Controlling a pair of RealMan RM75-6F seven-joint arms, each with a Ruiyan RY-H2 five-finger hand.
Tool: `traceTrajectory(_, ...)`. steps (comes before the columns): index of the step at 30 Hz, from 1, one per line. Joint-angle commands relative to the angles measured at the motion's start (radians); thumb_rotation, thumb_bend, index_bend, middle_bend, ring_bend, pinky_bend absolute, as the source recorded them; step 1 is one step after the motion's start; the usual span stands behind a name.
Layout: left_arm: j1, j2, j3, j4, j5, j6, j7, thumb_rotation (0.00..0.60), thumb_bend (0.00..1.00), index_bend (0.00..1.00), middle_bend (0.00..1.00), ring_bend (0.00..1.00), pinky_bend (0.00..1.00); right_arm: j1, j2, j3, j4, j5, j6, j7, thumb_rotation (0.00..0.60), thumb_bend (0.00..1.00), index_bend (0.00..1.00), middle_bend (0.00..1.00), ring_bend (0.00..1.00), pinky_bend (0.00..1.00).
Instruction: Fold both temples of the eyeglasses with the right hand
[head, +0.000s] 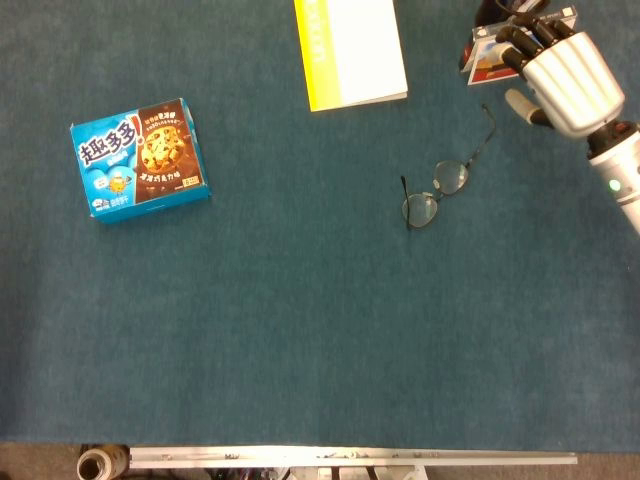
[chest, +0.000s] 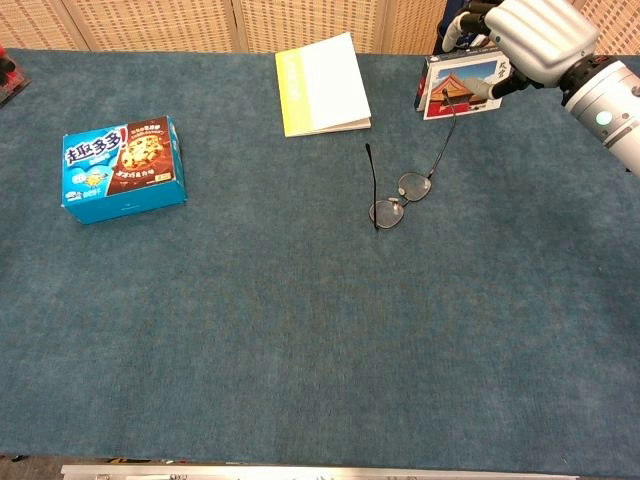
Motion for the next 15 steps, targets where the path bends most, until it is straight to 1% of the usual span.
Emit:
traceTrajectory(1,-0.001,0.0,-0.001,0.001,-0.002,-0.002,-0.003,0.6,0.29,0.52,0.43,0.28,0.39,0.007,-0.015,-0.003,0.022,0.005,-0.005,0.015,0.6,0.26,0.39,0.33,0.22,0.4)
traceTrajectory(7,-0.001,0.002,0.0,0.001,-0.002,-0.003,-0.008,0.6,0.29,0.52,0.43,0.28,0.39,0.017,-0.05,-0.007,0.074,0.012,-0.012,0.046,0.6,0.26,0.39,0.33,0.22,0.4)
traceTrajectory(11,-0.001,0.003,0.0,0.001,-0.001,-0.002,-0.013,0.6,0.29,0.52,0.43,0.28,0.39,0.023,-0.071,-0.011,0.103,0.015,-0.015,0.065,0.6,0.21,0.39,0.33,0.22,0.4)
traceTrajectory(15,0.0,0.005,0.001,0.001,0.0,-0.001,-0.017,0.6,0.29,0.52,0.43,0.28,0.39,0.028,-0.086,-0.016,0.122,0.015,-0.013,0.081,0.6,0.21,0.39,0.33,0.22,0.4)
